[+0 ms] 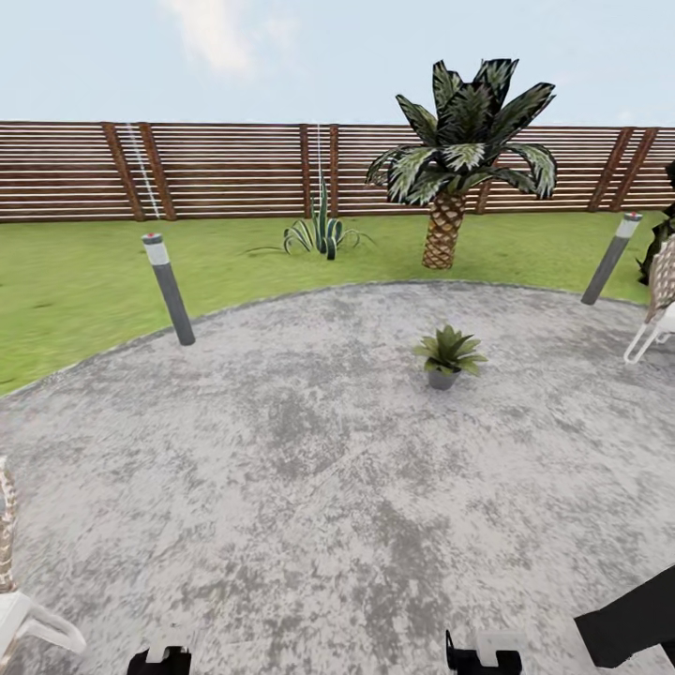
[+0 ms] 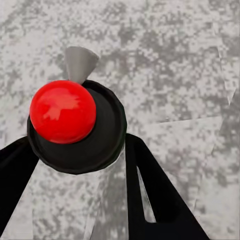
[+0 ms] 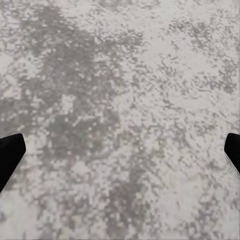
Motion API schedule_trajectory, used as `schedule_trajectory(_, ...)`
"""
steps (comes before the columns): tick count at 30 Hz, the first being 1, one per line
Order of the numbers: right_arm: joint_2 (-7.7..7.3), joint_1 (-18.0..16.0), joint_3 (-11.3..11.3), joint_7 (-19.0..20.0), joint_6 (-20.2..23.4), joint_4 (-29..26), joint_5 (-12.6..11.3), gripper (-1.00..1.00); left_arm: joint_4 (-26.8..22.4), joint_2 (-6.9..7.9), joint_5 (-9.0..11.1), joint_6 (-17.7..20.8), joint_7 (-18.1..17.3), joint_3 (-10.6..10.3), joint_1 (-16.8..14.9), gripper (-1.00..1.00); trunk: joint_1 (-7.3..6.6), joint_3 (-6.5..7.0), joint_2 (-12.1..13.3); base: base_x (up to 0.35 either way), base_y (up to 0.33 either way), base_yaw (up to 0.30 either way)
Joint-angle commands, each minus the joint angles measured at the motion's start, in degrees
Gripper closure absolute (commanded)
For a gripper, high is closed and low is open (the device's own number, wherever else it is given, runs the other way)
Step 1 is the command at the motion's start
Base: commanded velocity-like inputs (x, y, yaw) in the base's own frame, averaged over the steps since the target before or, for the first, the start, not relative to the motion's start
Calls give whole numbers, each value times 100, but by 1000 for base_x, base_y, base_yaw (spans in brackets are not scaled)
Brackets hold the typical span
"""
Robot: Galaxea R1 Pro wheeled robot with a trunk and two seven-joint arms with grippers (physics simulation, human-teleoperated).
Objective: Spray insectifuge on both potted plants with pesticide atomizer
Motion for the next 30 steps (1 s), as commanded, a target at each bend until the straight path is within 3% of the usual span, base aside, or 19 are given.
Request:
schedule_trajectory(1, 0, -3, 12, -56, -2, 5, 56, -100, 5, 1, -17, -17, -30, 34, -3, 100, 3, -5, -2, 340, 0, 0)
schedule_trajectory(30, 0, -3, 12, -52, -2, 5, 56, -100, 5, 1, -17, -17, -31, 34, -3, 100, 3, -5, -2, 340, 0, 0)
